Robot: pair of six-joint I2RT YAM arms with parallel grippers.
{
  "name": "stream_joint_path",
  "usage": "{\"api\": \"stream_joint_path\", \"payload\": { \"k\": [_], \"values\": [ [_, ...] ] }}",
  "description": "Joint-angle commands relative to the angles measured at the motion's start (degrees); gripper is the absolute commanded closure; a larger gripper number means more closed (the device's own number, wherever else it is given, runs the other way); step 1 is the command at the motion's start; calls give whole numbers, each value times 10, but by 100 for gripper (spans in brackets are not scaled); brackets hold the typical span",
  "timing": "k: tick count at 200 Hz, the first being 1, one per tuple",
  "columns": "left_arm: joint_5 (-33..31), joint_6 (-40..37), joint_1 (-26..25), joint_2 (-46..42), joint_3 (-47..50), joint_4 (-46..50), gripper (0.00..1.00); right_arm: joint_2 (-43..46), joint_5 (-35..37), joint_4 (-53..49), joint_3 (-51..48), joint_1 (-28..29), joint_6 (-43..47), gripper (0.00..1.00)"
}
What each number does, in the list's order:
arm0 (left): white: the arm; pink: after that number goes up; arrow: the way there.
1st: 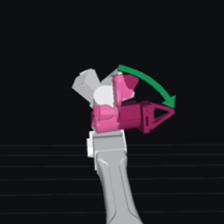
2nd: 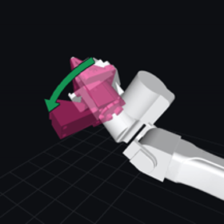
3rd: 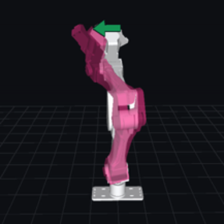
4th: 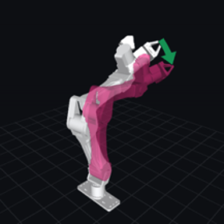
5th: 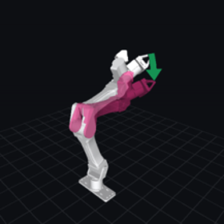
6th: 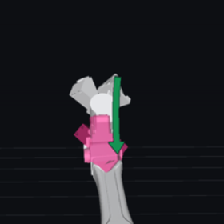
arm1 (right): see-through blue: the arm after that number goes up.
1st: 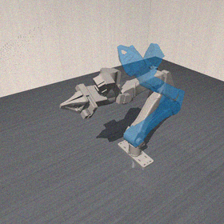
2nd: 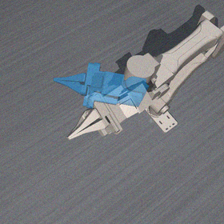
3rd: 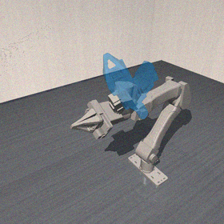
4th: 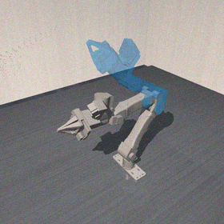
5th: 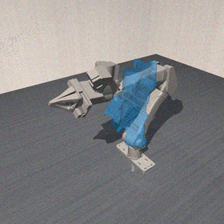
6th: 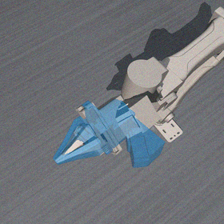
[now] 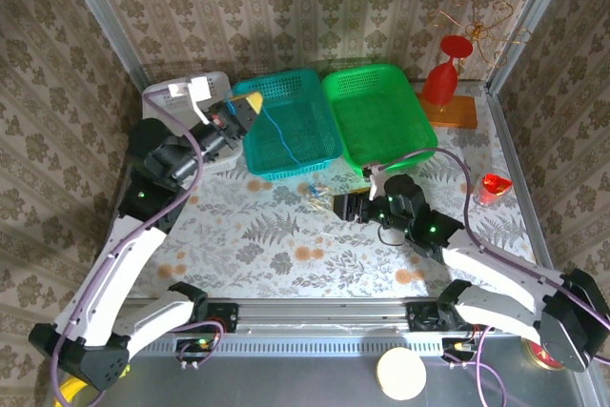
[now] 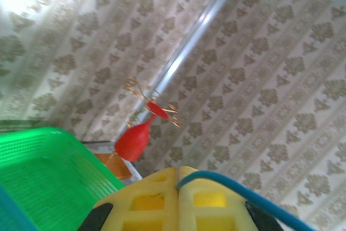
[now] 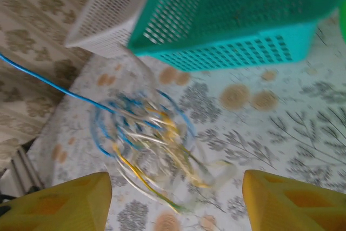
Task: Untangle the cables
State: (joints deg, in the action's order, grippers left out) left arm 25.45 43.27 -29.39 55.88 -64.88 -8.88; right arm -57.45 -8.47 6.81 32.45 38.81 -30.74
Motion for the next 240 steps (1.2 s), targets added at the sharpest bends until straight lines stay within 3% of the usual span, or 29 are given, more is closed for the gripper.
{"api": "stream_joint_path", "payload": {
  "k": [1,36,83,125,197,240],
  "values": [
    [-25,-28,-48,26,-19,-19,100,26,-23,-17,17,8,29,32],
    [-41,-30,-114,79,-24,-52,100,53,-21,-14,19,17,32,32],
    [-53,-37,-164,127,-37,-71,100,61,-8,2,12,22,32,32],
    [-58,-40,-182,144,-48,-70,100,44,-5,19,23,28,30,32],
    [-61,-42,-214,169,-81,-81,100,-17,131,64,23,25,40,33],
    [-62,-43,-228,179,-89,-83,100,-13,116,69,8,22,38,35]
  ]
}}
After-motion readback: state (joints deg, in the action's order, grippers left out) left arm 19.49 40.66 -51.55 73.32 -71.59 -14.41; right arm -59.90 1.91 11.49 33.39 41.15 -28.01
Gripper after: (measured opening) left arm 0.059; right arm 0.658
